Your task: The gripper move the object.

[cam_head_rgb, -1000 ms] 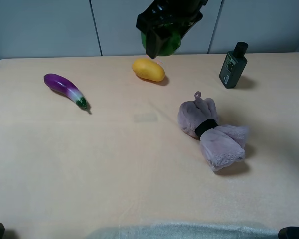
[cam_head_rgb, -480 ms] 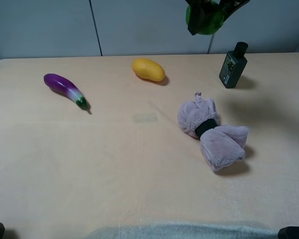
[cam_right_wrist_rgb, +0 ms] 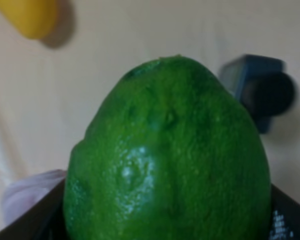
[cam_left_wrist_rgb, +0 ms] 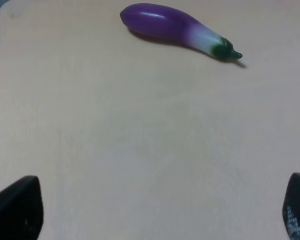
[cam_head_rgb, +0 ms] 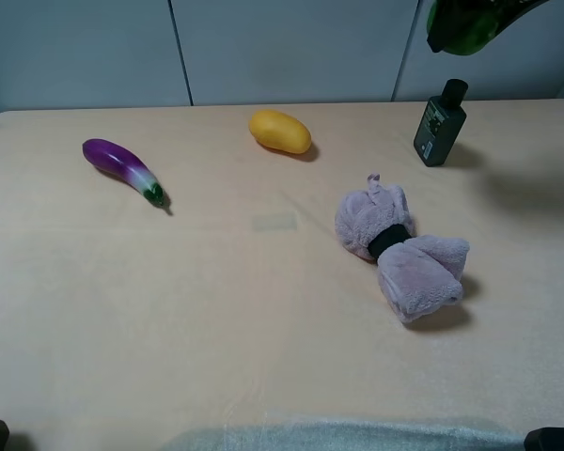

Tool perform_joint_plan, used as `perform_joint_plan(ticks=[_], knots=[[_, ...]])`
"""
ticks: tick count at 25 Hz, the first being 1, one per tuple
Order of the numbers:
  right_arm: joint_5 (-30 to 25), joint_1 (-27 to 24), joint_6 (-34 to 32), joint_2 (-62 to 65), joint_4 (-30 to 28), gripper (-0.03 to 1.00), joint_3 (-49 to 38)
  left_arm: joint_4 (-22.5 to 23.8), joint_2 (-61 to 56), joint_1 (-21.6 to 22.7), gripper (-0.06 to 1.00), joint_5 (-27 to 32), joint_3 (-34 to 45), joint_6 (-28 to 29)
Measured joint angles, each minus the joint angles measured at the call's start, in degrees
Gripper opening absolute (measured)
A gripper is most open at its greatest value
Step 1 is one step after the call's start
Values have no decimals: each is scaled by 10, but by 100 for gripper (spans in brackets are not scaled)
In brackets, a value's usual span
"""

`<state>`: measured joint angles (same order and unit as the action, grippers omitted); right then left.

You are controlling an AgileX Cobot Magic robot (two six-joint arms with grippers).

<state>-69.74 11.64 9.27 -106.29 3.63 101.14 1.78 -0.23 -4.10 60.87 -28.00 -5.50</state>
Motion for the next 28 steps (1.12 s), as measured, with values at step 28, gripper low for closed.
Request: perform_joint_plan(ticks=[28], knots=[[37, -179, 0, -31, -19, 48, 0, 0, 0, 0, 95, 0, 0, 0]])
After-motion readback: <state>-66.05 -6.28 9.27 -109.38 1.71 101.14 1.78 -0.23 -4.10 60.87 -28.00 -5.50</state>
